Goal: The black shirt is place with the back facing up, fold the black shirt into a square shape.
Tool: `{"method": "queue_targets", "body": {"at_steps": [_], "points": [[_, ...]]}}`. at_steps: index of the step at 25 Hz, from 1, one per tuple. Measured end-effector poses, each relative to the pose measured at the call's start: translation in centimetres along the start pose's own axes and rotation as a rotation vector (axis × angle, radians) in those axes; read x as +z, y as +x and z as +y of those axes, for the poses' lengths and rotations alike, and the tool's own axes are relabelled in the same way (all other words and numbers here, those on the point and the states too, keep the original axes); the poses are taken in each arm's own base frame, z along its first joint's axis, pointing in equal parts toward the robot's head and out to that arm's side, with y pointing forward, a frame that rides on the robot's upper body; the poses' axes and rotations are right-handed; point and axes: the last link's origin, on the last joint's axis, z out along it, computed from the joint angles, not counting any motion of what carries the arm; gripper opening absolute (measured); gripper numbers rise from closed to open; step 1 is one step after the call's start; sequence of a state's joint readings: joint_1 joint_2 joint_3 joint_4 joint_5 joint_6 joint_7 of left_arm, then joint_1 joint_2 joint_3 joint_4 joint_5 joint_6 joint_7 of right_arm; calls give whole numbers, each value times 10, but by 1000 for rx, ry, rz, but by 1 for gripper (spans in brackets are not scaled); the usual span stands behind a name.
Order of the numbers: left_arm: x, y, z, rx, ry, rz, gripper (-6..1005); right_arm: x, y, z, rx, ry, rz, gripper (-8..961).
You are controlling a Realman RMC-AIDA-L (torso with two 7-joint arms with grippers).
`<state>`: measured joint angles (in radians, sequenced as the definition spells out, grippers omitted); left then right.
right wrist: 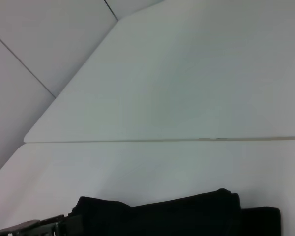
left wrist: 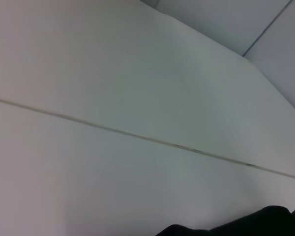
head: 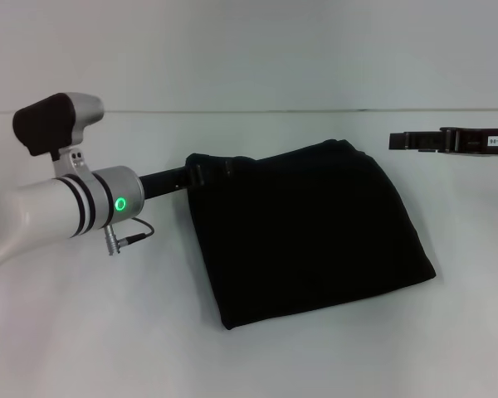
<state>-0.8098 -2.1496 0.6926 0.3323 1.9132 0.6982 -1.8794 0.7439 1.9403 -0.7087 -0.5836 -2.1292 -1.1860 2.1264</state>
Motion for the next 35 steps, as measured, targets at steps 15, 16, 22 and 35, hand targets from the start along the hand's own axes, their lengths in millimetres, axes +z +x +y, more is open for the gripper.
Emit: {"method": "queue_targets", "body": {"at_steps": [15, 16, 22, 35], "points": [[0, 5, 0, 34, 9, 17, 491, 1, 0, -1, -16, 9, -5, 795], [0, 5, 0, 35, 9, 17, 469, 1, 1, -1, -17, 8, -5, 795], [0, 5, 1, 39, 3, 13, 320, 3, 3, -1, -17, 14, -9, 795], [1, 27, 7, 84, -17, 24, 36, 9, 6, 4, -8, -3, -9, 794]]}}
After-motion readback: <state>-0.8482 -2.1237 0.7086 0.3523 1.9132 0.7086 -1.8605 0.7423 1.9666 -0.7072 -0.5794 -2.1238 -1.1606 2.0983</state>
